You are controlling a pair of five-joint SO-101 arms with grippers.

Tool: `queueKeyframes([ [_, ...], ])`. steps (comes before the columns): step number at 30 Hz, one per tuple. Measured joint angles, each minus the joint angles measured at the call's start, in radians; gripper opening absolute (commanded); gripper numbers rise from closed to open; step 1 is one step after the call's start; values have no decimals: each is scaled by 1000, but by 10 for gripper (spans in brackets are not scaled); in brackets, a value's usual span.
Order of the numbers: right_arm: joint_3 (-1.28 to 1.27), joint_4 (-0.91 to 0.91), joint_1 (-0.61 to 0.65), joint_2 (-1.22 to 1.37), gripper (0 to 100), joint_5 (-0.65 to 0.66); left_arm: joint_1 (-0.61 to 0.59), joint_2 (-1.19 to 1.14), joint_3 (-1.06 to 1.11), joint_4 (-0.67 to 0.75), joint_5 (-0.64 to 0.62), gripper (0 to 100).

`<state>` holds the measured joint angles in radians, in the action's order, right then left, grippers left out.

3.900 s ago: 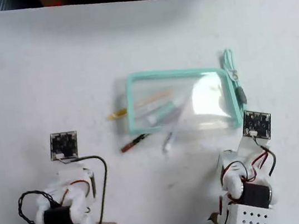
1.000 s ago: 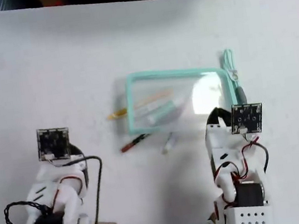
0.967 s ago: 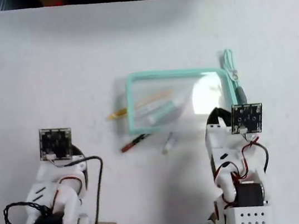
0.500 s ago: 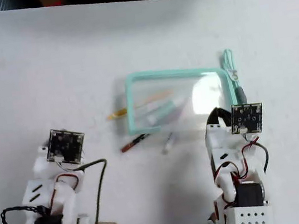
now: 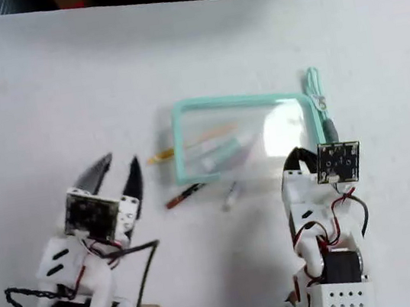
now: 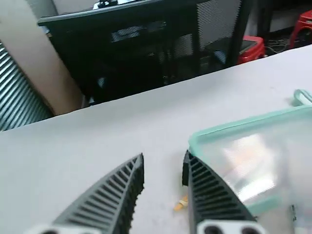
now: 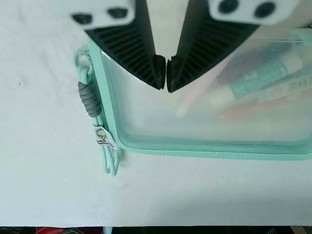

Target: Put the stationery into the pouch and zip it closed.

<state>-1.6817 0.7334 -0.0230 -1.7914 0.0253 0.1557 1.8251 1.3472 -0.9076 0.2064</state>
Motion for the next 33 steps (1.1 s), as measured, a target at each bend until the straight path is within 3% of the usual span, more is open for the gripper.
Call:
queueKeyframes([
  [5,0,0,0,0,18,0,91,-123,-48,58,86,142],
  [10,0,0,0,0,18,0,106,-439,-252,101,92,142],
  [14,0,0,-2,0,18,0,106,-773,-450,103,12,143],
  [18,0,0,-2,0,33,0,106,-1011,-505,103,-72,143],
  [25,0,-18,-106,0,190,0,106,-1066,-485,101,-97,175],
  [28,0,-18,-167,0,194,0,106,-1066,-450,123,-97,225],
  [33,0,6,-170,0,195,37,94,-1066,-365,238,-97,225],
])
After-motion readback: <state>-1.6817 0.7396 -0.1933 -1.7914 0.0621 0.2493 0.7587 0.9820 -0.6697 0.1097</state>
